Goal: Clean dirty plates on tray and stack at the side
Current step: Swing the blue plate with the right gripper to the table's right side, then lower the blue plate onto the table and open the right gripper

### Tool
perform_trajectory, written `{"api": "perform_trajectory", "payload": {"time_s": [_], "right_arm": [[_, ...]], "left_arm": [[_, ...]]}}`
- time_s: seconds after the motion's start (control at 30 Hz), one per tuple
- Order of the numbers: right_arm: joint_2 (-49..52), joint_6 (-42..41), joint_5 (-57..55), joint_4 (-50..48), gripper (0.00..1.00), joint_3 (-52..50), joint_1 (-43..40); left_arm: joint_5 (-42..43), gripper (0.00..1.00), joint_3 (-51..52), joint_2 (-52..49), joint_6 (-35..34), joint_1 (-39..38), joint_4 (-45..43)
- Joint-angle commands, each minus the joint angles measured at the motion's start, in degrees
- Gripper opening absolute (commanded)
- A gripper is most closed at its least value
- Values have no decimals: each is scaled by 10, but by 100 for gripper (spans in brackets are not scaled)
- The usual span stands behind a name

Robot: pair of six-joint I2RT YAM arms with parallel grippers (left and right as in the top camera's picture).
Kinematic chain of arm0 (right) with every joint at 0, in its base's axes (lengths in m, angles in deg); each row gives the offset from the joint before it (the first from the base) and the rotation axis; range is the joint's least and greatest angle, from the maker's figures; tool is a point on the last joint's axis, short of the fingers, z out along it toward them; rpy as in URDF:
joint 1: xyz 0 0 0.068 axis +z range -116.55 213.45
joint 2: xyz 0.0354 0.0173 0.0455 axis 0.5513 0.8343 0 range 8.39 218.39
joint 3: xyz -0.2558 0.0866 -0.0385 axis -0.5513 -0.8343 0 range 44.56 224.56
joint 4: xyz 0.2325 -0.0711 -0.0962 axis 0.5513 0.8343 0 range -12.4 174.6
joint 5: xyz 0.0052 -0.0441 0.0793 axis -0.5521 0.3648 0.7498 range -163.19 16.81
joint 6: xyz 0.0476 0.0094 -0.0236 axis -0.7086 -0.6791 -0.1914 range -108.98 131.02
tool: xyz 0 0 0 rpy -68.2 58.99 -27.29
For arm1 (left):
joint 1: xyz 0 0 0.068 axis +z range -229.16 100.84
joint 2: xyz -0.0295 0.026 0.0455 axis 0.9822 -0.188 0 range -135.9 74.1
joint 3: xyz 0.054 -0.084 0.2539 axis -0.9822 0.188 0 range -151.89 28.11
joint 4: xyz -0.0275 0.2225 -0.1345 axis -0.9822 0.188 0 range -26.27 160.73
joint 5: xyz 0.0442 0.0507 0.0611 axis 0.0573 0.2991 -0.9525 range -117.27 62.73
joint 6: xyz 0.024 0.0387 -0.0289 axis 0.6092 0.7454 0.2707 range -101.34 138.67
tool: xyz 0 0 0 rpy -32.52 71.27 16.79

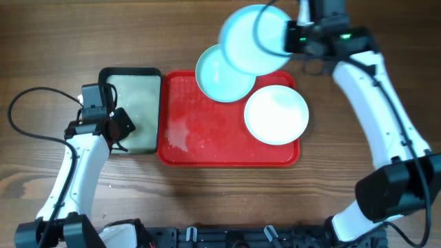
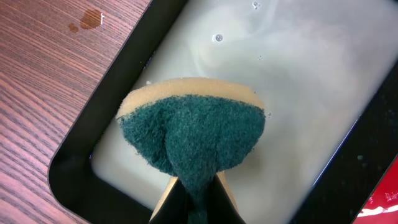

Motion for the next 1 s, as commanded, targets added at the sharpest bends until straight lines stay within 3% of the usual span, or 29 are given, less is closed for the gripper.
{"api": "perform_trajectory", "payload": {"time_s": [0.0, 0.1, 0.33, 0.7, 0.97], "right_arm": [[-16, -11, 9, 21, 4, -3, -81], [-2, -11, 9, 35, 4, -24, -154], [23, -11, 7, -4, 4, -106, -228], [58, -45, -56, -155, 4, -257, -235], [62, -7, -55, -174, 11, -293, -235]], "left_arm": [[-7, 4, 3, 9, -7, -2, -2], [-7, 4, 3, 9, -7, -2, -2], [-7, 4, 3, 9, -7, -2, -2], [-7, 4, 3, 9, -7, -2, -2], [-7, 4, 3, 9, -7, -2, -2]]}}
